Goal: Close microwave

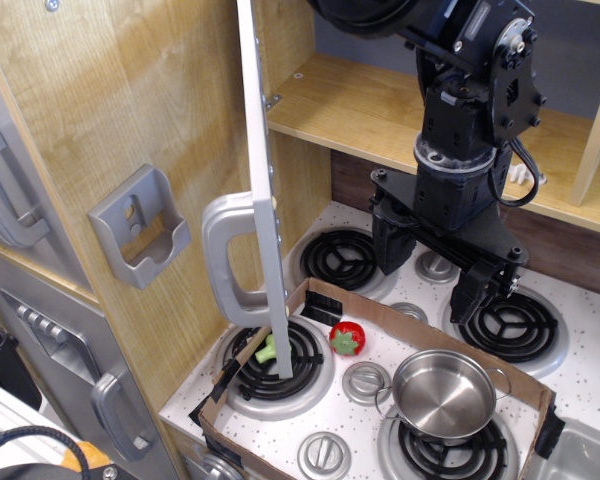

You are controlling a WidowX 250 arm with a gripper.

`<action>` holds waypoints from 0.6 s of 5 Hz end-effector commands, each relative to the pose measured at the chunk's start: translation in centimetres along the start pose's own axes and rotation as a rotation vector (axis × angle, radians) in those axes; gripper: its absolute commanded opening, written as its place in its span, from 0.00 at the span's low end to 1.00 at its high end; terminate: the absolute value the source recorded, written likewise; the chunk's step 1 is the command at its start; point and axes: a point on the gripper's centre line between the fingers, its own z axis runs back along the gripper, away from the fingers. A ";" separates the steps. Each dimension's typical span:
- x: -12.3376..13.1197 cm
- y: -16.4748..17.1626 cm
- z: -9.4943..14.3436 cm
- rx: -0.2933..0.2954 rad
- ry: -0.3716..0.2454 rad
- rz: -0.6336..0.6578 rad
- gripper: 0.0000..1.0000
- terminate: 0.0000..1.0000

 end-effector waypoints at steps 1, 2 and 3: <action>0.0 0.0 0.0 0.000 0.000 0.000 1.00 0.00; -0.3 1.1 3.0 0.064 -0.028 0.020 1.00 0.00; -0.7 2.3 6.1 0.086 -0.039 0.025 1.00 0.00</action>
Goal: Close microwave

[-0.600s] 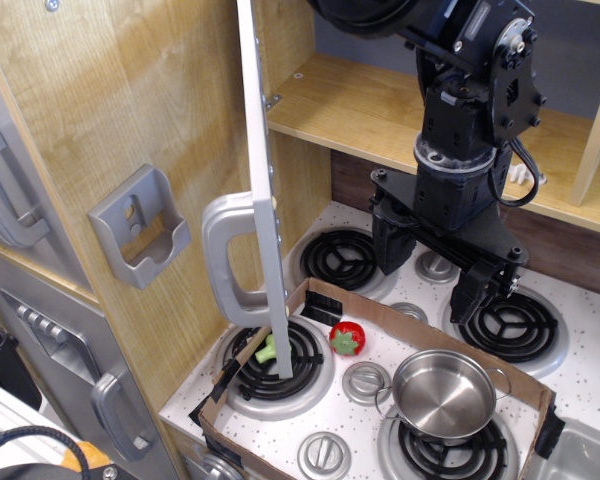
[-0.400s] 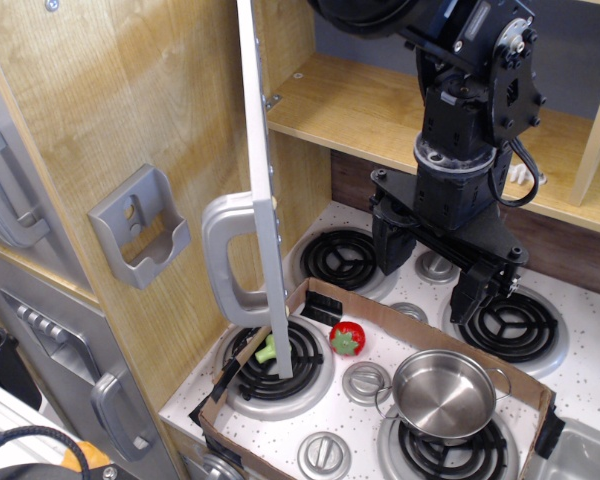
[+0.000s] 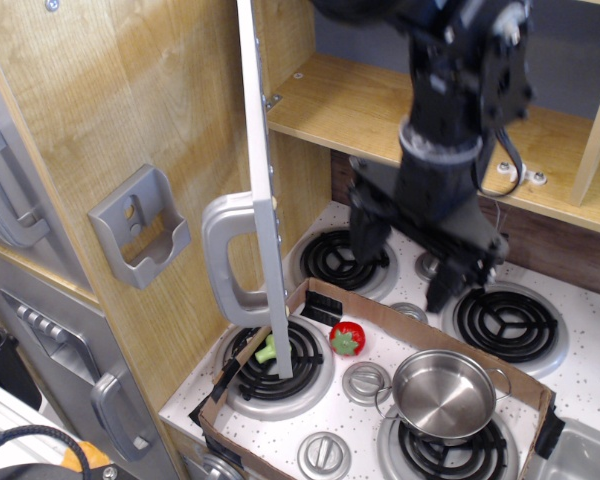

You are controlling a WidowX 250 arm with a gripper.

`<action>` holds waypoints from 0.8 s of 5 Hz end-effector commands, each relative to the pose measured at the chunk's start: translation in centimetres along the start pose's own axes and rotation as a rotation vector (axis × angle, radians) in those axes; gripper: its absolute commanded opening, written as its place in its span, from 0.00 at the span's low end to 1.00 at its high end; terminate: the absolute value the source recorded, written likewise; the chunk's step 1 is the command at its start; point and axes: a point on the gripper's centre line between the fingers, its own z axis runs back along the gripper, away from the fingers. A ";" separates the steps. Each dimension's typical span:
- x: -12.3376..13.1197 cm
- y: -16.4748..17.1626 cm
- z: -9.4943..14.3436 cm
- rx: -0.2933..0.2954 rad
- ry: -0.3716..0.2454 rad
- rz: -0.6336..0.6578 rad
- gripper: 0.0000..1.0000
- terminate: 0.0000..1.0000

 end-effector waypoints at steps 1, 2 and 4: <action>0.2 3.2 7.7 0.052 -0.088 -0.014 1.00 0.00; -0.2 4.8 10.3 0.074 -0.146 -0.026 1.00 0.00; -0.9 8.5 13.7 0.187 -0.169 -0.106 1.00 0.00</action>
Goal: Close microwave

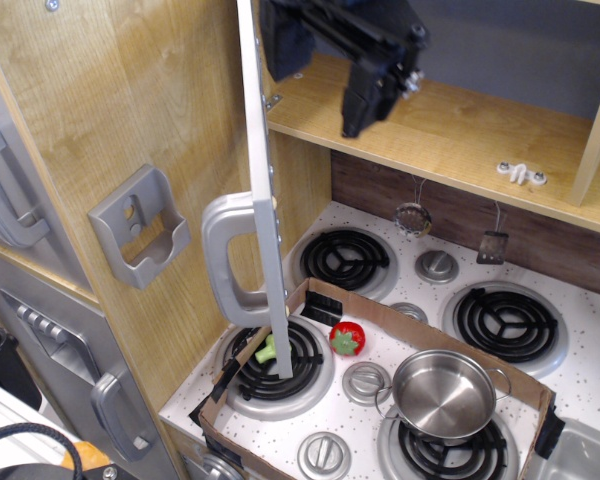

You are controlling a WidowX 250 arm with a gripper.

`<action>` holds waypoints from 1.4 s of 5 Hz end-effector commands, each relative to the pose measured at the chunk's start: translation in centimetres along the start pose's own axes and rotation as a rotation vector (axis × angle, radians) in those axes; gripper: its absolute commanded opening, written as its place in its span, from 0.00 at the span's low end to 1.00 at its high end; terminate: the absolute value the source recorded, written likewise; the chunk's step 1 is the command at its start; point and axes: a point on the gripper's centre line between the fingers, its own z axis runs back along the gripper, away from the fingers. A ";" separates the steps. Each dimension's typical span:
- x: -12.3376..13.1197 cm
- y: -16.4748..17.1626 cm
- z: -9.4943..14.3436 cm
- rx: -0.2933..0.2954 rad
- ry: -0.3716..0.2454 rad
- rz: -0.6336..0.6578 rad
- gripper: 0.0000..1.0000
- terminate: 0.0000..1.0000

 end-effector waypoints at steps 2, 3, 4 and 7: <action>0.2 7.0 2.8 0.105 -0.100 -0.173 1.00 0.00; -0.3 8.3 1.5 0.118 -0.092 -0.206 1.00 0.00; -1.0 9.3 -0.4 0.115 -0.073 -0.225 1.00 0.00; -2.1 8.8 -4.6 0.068 -0.045 -0.165 1.00 0.00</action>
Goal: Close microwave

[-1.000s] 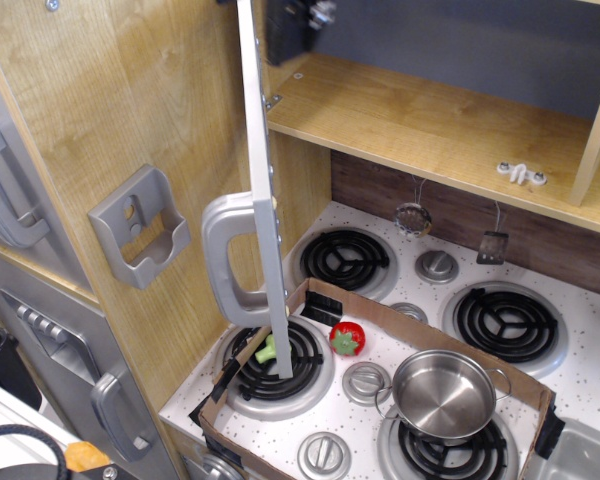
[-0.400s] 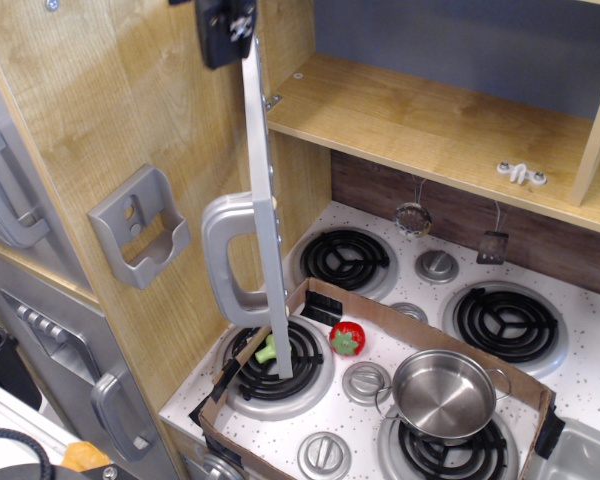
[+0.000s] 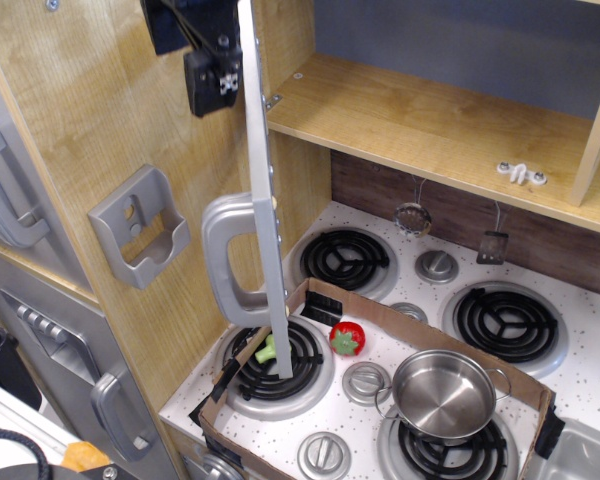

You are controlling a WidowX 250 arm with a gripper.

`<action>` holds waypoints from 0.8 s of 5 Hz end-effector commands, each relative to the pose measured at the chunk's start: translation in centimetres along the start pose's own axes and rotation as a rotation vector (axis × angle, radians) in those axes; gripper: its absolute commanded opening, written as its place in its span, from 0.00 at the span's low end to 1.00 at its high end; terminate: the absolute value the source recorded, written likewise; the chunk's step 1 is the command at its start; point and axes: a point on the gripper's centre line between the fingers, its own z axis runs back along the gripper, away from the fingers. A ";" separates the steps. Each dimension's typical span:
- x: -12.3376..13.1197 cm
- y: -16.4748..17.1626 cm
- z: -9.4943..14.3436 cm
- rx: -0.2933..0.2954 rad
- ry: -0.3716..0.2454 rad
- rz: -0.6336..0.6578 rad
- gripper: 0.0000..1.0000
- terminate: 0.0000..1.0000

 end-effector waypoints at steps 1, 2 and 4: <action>1.4 -1.1 -0.9 -0.072 -0.095 0.043 1.00 0.00; 2.5 -2.0 -1.9 -0.113 -0.142 0.046 1.00 0.00; 5.3 -4.0 -3.6 -0.182 -0.285 0.023 1.00 0.00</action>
